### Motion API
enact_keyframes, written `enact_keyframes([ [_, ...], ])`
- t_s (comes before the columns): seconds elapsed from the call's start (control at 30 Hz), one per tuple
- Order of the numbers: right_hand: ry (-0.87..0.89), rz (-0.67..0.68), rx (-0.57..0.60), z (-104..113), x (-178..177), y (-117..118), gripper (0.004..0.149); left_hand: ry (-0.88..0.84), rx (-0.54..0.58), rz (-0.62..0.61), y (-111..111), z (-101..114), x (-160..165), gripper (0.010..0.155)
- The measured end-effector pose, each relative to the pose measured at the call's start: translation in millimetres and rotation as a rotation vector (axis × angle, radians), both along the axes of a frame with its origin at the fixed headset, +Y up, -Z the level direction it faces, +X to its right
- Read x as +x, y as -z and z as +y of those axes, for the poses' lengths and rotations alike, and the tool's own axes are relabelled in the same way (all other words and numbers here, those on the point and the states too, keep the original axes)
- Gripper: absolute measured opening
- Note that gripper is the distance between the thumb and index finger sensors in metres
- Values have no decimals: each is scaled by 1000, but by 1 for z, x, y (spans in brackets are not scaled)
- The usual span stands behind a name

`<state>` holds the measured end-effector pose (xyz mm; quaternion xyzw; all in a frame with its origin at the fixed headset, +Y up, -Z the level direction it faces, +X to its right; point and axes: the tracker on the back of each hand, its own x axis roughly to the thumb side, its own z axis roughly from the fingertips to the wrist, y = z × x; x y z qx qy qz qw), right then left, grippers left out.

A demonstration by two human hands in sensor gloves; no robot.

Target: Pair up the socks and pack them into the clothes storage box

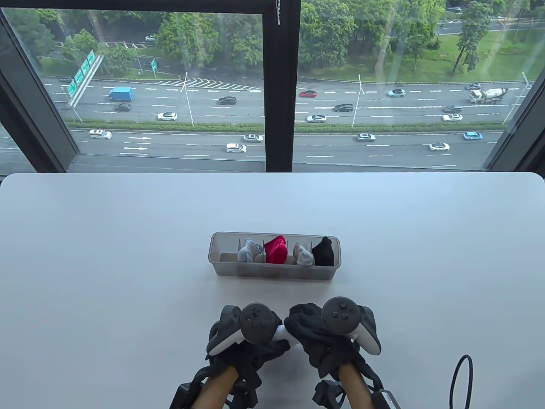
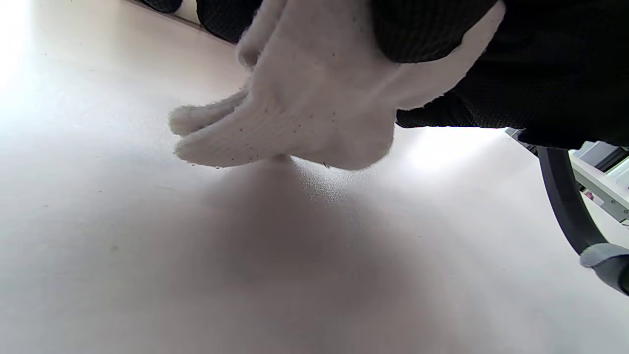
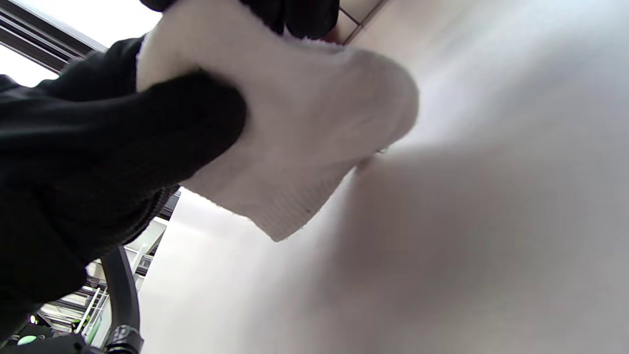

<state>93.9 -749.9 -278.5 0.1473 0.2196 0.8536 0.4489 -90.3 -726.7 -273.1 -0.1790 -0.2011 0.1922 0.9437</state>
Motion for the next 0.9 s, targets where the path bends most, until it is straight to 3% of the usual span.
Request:
enact_keyframes([
  [0.07,-5,-23,21,-1,1,-1,53,-9,22,17,0,2,0,46],
  [0.13,-1,-7,46,1,2,-2,72,-17,8,20,0,1,-2,45],
  [0.23,-36,29,43,3,-1,0,55,-26,-12,51,2,-3,-8,49],
  [0.3,-81,3,50,2,-2,1,52,-19,42,67,2,-3,-7,68],
  [0.37,-70,6,37,0,0,2,52,-63,80,50,1,0,-6,64],
  [0.47,-7,-54,-1,-4,3,0,56,-118,126,40,0,5,-5,55],
  [0.57,-75,-9,65,-1,1,-1,75,-91,129,46,-1,4,-5,55],
  [0.7,-38,-33,59,3,1,1,57,-93,78,21,1,1,-6,57],
  [0.9,-89,-21,86,3,1,1,51,51,79,19,-1,0,4,58],
])
